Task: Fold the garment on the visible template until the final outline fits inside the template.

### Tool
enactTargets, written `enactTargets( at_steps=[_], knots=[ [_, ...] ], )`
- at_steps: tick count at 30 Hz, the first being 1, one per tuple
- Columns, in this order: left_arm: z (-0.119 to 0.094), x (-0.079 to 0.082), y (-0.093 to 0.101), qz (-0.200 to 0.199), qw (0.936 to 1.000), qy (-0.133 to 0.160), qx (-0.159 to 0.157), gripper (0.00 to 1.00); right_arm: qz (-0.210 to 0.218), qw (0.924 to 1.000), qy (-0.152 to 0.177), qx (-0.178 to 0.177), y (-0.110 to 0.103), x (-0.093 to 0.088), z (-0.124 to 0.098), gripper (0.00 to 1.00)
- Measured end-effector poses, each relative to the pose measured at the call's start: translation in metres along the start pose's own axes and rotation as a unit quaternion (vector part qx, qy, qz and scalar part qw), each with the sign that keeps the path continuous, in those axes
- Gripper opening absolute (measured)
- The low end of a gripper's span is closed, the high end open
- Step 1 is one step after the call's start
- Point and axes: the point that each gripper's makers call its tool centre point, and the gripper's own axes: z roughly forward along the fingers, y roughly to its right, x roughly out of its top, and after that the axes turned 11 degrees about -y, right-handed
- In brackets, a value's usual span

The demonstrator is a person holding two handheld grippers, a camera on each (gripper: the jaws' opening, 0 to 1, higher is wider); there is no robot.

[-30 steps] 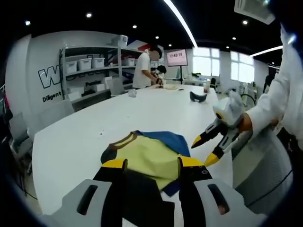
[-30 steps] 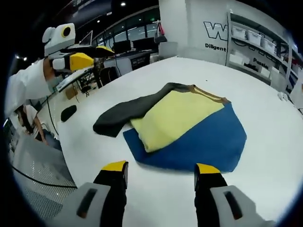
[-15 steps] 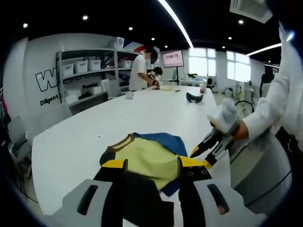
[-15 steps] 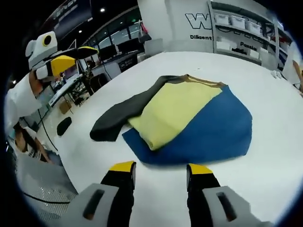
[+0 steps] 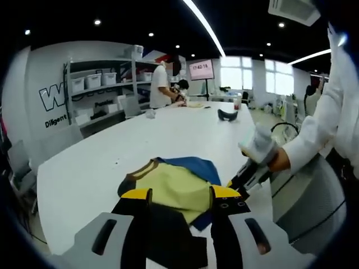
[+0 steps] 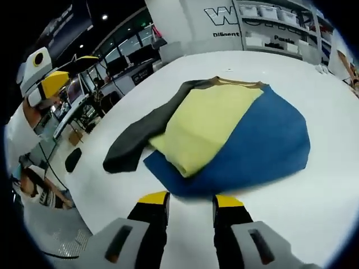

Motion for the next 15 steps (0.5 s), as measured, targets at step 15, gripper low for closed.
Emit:
enactTargets(
  at_steps=[15],
  knots=[
    [-0.002, -0.001, 0.001, 0.004, 1.0, -0.001, 0.007, 0.36, -0.008, 0.9995, -0.023, -0.021, 0.011, 0.004, 0.004, 0.0]
  ],
)
